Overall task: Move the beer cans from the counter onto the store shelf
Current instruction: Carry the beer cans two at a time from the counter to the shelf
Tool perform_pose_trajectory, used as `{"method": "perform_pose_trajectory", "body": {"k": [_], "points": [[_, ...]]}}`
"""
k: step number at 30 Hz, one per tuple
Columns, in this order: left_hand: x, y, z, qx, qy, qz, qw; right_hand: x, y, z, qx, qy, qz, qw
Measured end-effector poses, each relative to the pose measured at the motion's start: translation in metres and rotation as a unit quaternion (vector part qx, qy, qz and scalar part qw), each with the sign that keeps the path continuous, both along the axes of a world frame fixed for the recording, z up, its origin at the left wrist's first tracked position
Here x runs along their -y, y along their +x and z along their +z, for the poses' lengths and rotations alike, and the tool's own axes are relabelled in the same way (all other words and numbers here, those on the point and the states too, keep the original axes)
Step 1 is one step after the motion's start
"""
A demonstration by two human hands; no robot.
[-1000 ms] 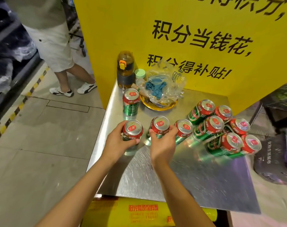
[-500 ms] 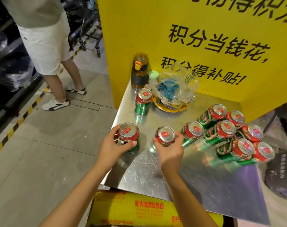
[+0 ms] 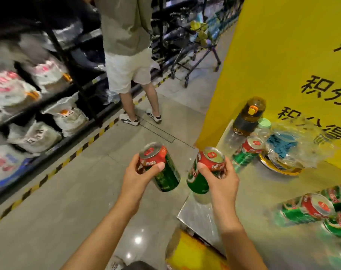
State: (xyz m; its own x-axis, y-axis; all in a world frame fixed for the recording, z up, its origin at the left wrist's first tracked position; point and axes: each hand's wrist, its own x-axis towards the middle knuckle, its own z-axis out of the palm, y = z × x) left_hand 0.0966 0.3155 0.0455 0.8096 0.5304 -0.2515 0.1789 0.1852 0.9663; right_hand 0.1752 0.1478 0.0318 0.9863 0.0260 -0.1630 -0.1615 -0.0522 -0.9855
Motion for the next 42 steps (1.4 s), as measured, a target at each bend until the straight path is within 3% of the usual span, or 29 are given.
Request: {"method": "perform_pose_trajectory", "body": {"k": [8, 13, 20, 27, 42], "points": [[-0.151, -0.108, 0.045, 0.010, 0.064, 0.178, 0.982, -0.175, -0.044, 0.034, 0.031, 0.030, 0.176, 0.983], [-0.232, -0.196, 0.049, -0.026, 0.111, 0.301, 0.947, -0.285, -0.091, 0.046, 0.039, 0.074, 0.282, 0.956], [-0.298, -0.269, 0.050, -0.029, 0.121, 0.402, 0.907, -0.385, -0.141, 0.054, 0.026, 0.072, 0.407, 0.910], [-0.370, -0.242, 0.061, 0.000, 0.116, 0.424, 0.898, -0.469, -0.121, 0.070, 0.044, 0.062, 0.444, 0.893], [-0.587, -0.105, 0.076, 0.022, 0.108, 0.452, 0.885, -0.704, 0.015, 0.078, 0.090, 0.055, 0.499, 0.860]]}}
